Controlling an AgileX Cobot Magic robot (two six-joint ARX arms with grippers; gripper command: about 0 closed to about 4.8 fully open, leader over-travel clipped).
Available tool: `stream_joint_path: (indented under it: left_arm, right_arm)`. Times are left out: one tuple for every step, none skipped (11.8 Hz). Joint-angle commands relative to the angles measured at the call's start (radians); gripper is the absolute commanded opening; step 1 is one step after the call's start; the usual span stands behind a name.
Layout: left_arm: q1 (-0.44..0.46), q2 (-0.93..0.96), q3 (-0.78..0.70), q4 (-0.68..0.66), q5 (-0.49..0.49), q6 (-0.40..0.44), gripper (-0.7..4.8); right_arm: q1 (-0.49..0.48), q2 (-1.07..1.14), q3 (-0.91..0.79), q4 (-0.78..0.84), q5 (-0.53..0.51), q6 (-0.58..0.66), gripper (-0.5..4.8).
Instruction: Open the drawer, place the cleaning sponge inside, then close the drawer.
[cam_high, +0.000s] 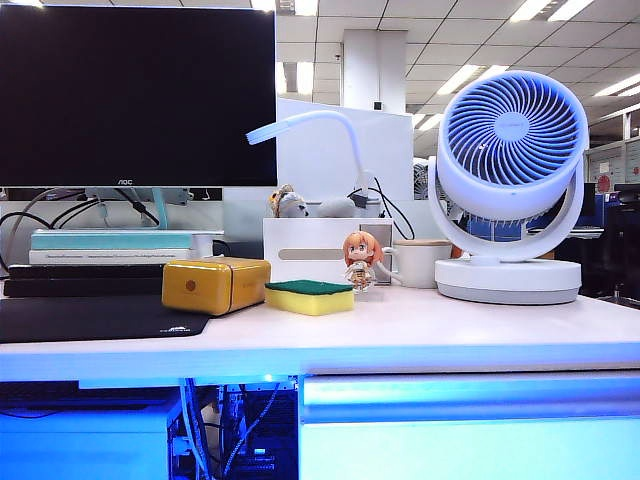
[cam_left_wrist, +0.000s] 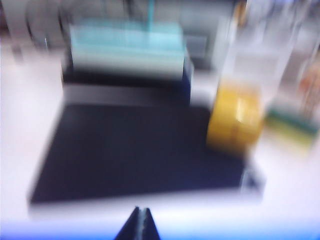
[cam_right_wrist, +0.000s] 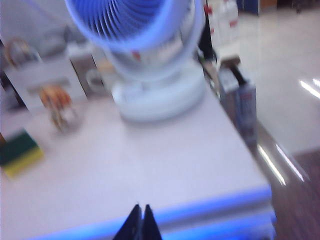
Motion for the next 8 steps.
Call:
stream_joint_path:
  left_arm:
    - [0.001,0.004,0.127,0.039,-0.076,-0.040,-0.04]
    - [0.001,0.021,0.183,0.038,-0.082,-0.039,-0.04]
    - [0.001,0.051,0.240,0.038,-0.080,-0.039,-0.04]
    - [0.001,0.210,0.431,0.034,-0.053,-0.038,-0.04]
    - [0.001,0.308,0.536,0.008,-0.045,-0.031,-0.04]
    - [0.001,0.400,0.645,-0.060,-0.006,-0.030,-0.04]
    - [0.000,0.489,0.752,-0.138,0.034,-0.028,-0.04]
    - [0.000,0.567,0.851,-0.212,0.079,-0.003,-0.04]
  right_arm:
    - [0.001,0.000,0.094,0.023,0.005,0.011,-0.05]
    - [0.001,0.005,0.129,0.014,0.011,0.031,-0.05]
    - [0.001,0.014,0.165,-0.007,0.024,0.070,-0.05]
    - [0.001,0.084,0.278,-0.073,0.030,0.155,-0.05]
    - [0.001,0.140,0.339,-0.091,0.030,0.183,-0.05]
    - [0.001,0.196,0.389,-0.094,0.028,0.214,-0.05]
    - [0.001,0.255,0.436,-0.101,0.021,0.259,-0.05]
    - [0.001,0.317,0.475,-0.116,-0.003,0.299,-0.05]
